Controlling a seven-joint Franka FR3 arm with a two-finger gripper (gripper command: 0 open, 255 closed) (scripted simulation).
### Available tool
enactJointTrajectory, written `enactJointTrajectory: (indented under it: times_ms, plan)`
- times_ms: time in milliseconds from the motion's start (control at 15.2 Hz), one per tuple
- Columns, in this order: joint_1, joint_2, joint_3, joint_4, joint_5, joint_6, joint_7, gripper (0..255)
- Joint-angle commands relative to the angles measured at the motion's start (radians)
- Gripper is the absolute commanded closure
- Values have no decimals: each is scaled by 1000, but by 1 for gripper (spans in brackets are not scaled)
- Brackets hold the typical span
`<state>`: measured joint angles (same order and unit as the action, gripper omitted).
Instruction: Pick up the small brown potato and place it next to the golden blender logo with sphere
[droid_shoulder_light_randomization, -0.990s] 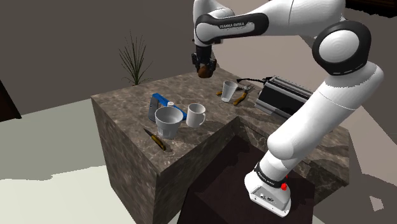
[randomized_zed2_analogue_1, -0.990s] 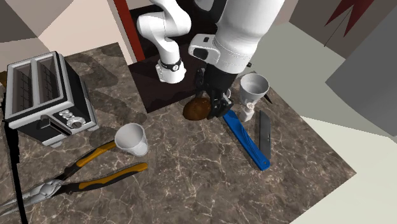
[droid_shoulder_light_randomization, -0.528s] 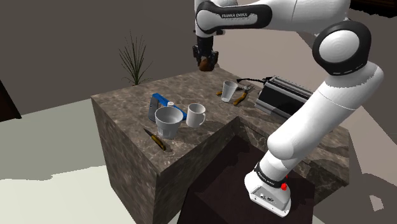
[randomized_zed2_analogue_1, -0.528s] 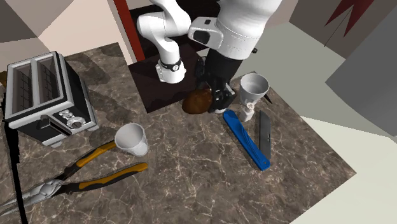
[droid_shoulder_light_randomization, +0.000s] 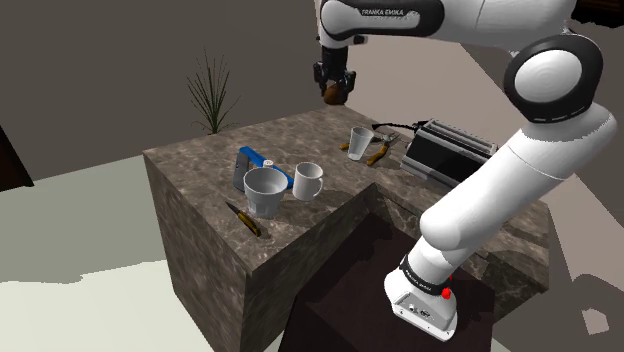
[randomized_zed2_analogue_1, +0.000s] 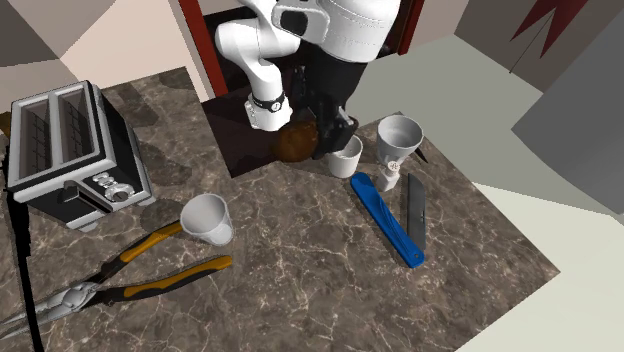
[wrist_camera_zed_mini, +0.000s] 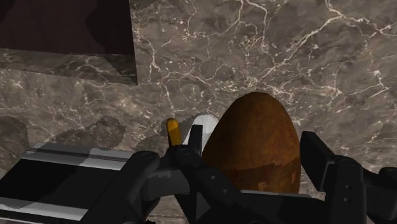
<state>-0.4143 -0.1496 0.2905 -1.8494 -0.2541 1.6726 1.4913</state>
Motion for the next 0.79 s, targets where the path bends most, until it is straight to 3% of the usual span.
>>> enactJointTrajectory:
  times_ms: [0,726]
  plan:
    - [-11,-66,-23,-74,13,21,-36,255]
    - [-64,-390,-197,-386,6,72,-262,255]
